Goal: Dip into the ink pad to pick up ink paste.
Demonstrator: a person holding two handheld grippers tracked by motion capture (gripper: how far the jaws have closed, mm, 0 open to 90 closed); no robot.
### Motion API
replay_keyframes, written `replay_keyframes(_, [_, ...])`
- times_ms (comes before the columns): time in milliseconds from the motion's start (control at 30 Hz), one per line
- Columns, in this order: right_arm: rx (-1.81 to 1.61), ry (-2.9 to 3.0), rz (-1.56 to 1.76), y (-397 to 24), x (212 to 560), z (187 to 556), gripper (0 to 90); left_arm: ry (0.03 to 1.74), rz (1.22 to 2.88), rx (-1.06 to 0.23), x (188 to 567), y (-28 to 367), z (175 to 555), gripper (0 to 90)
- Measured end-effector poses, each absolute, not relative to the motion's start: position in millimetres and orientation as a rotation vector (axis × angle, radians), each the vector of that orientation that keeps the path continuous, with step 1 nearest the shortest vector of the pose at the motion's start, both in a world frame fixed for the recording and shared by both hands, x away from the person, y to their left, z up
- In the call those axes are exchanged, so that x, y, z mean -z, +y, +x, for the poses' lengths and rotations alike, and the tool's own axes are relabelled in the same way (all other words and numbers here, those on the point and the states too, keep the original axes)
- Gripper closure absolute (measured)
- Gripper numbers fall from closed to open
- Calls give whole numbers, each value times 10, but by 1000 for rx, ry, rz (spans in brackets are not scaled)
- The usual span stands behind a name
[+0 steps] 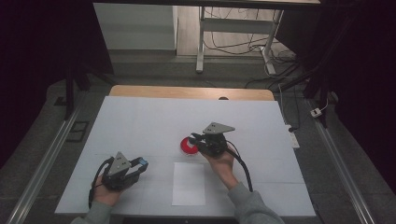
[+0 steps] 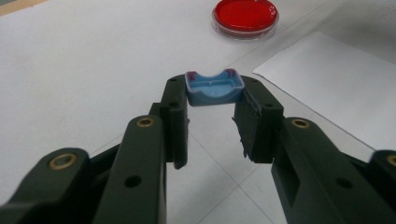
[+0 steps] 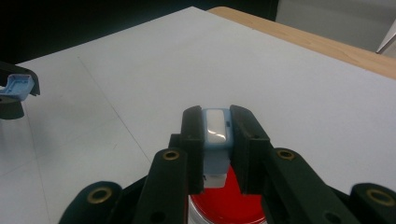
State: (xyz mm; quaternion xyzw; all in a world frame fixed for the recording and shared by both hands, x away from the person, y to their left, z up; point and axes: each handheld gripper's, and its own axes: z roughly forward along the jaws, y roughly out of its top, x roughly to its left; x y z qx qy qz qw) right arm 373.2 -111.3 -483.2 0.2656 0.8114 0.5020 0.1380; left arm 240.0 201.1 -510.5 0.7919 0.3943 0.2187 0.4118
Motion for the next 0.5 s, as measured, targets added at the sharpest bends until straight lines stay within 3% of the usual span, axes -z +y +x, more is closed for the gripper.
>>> replay_keyframes(500, [-1466,2325,778,-1228,4789,3654,757,987,1993,-548,5099,2013,2397,656])
